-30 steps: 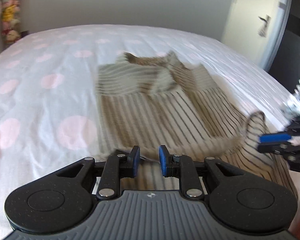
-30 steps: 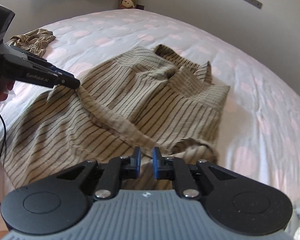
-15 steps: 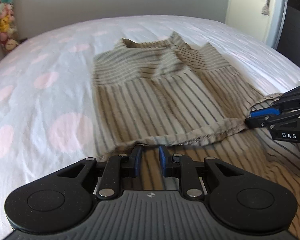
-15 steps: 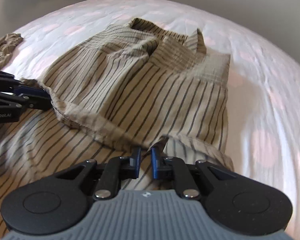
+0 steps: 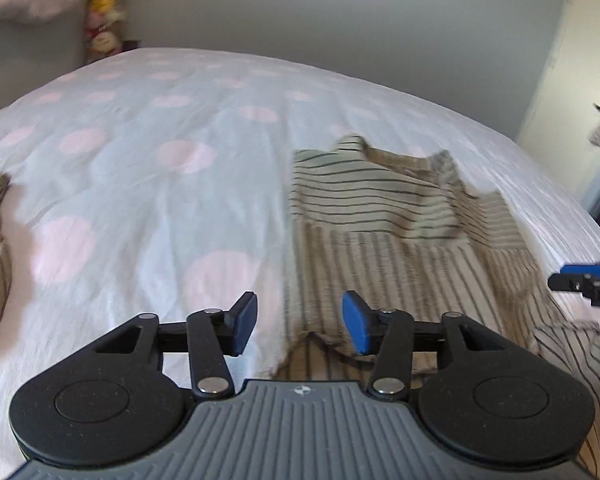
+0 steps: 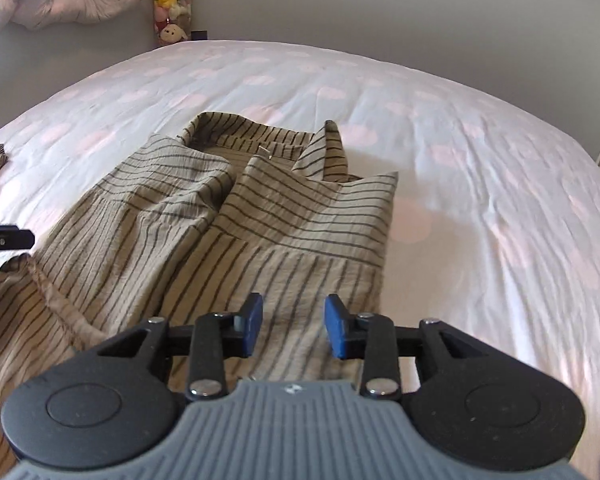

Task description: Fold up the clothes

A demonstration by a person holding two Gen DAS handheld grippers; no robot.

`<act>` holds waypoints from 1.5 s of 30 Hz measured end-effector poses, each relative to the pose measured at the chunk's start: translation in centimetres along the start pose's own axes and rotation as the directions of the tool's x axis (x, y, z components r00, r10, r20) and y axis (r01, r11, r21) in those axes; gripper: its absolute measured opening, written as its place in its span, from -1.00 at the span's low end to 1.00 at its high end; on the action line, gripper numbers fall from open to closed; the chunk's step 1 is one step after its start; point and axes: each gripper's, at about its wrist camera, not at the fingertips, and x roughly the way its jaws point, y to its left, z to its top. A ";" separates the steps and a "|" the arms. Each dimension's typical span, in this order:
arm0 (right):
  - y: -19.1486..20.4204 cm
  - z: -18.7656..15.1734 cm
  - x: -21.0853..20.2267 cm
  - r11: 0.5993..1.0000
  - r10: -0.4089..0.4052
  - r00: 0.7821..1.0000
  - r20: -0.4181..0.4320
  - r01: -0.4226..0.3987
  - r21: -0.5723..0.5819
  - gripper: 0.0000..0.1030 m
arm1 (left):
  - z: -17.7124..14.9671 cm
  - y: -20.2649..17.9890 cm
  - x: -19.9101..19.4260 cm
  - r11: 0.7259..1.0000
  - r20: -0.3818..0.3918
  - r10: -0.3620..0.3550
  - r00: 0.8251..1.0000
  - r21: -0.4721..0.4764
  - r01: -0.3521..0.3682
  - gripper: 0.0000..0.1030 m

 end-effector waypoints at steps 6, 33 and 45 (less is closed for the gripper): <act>-1.6 -2.4 -2.6 1.000 -0.008 1.000 -0.023 0.008 0.002 -0.22 | -0.7 -2.0 0.5 0.990 -0.073 -0.011 0.997 0.142 0.022 0.02; -1.2 -7.2 -4.1 0.990 0.004 0.967 0.254 -0.039 0.132 -0.94 | -1.9 -3.2 0.0 0.977 0.029 -0.008 1.000 0.214 0.002 -1.00; -3.3 -8.0 -0.5 0.966 -0.121 0.982 0.148 0.082 0.244 -0.56 | -2.2 -1.7 1.2 0.974 0.040 0.149 0.988 0.166 -0.153 -0.47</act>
